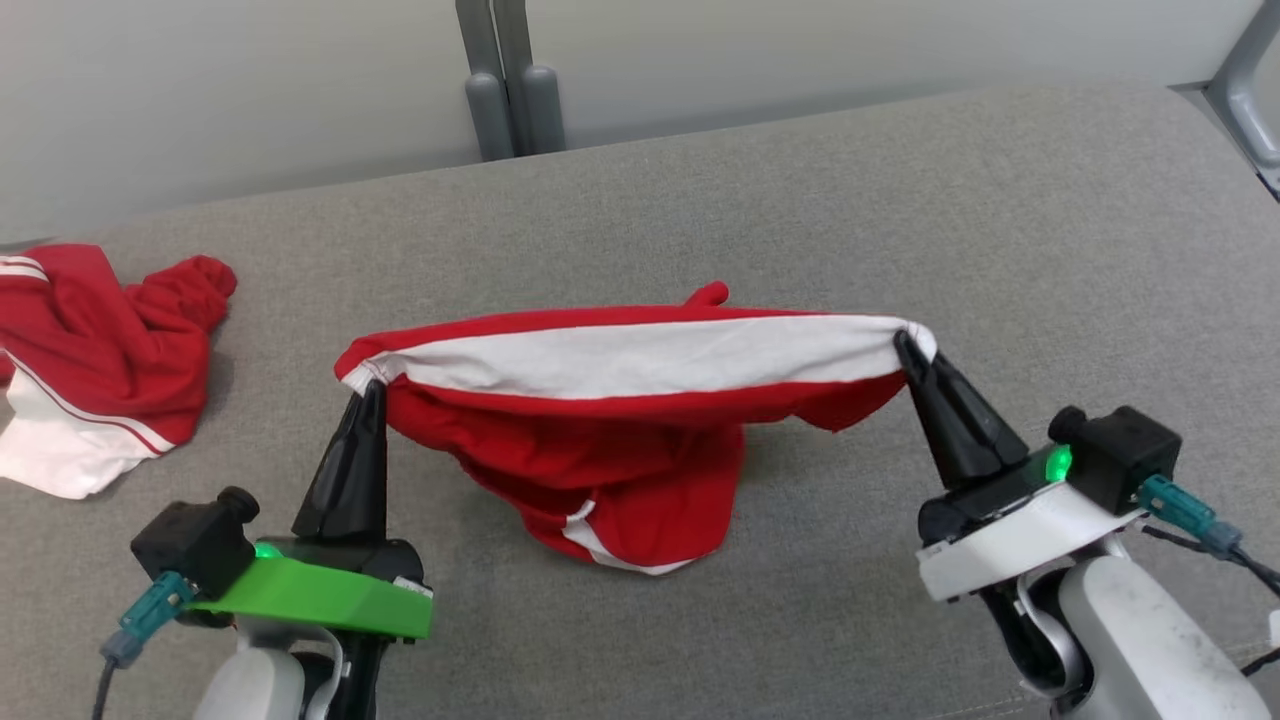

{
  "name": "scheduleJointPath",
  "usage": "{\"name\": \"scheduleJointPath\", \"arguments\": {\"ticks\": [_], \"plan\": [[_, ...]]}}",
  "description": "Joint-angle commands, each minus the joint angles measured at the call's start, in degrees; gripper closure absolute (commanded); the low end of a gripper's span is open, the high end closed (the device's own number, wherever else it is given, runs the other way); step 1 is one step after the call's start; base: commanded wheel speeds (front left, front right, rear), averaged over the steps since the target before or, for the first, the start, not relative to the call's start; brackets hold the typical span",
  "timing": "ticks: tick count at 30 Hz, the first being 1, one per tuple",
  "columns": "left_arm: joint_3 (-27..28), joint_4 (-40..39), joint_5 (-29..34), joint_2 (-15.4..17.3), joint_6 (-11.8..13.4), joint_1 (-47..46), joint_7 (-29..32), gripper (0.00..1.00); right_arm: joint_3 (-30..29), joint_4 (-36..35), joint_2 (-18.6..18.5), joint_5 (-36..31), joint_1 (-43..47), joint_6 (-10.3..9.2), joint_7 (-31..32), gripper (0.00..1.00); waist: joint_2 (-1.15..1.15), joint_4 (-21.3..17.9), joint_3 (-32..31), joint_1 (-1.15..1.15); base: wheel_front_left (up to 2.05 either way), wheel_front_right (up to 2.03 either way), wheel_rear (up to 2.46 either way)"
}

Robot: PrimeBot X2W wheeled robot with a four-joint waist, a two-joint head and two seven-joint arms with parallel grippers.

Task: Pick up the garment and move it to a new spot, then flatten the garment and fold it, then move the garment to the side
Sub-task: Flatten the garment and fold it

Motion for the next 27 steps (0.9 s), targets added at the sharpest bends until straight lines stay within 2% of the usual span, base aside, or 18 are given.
{"name": "scheduleJointPath", "arguments": {"ticks": [1,11,17,23,27], "plan": [[-0.3,-1.9,-0.7,1.4,-0.3,0.7,0.8,1.0,-0.7,-1.1,-0.8,-0.5,-0.9,-0.03,-0.2,1.0,0.0,0.3,-1.9,0.0,0.0,0.0,0.0],[-1.2,-20.0,-0.7,10.4,-0.4,-2.0,10.1,1.0,-5.9,-8.5,-4.0,-2.4,-4.4,-0.03,1.0,1.0,0.0,1.0,-5.7,0.0,0.0,0.0,0.0],[0.0,-27.5,-0.5,13.5,0.1,-7.7,14.9,1.0,-9.5,-13.9,-5.0,-4.0,-6.9,-0.03,3.3,1.0,0.0,1.5,-5.6,0.0,0.0,0.0,0.0],[1.0,-30.2,-1.8,14.0,1.1,-12.3,17.9,1.0,-11.9,-17.6,-4.8,-4.6,-8.0,-0.03,6.1,1.0,0.0,1.6,-3.4,0.0,0.0,0.0,0.0],[2.0,-26.2,-4.4,12.3,2.3,-15.3,18.4,1.0,-9.9,-14.8,-5.3,-5.6,-10.6,-0.03,7.4,1.0,0.0,1.6,0.6,0.0,0.0,0.0,0.0]]}}
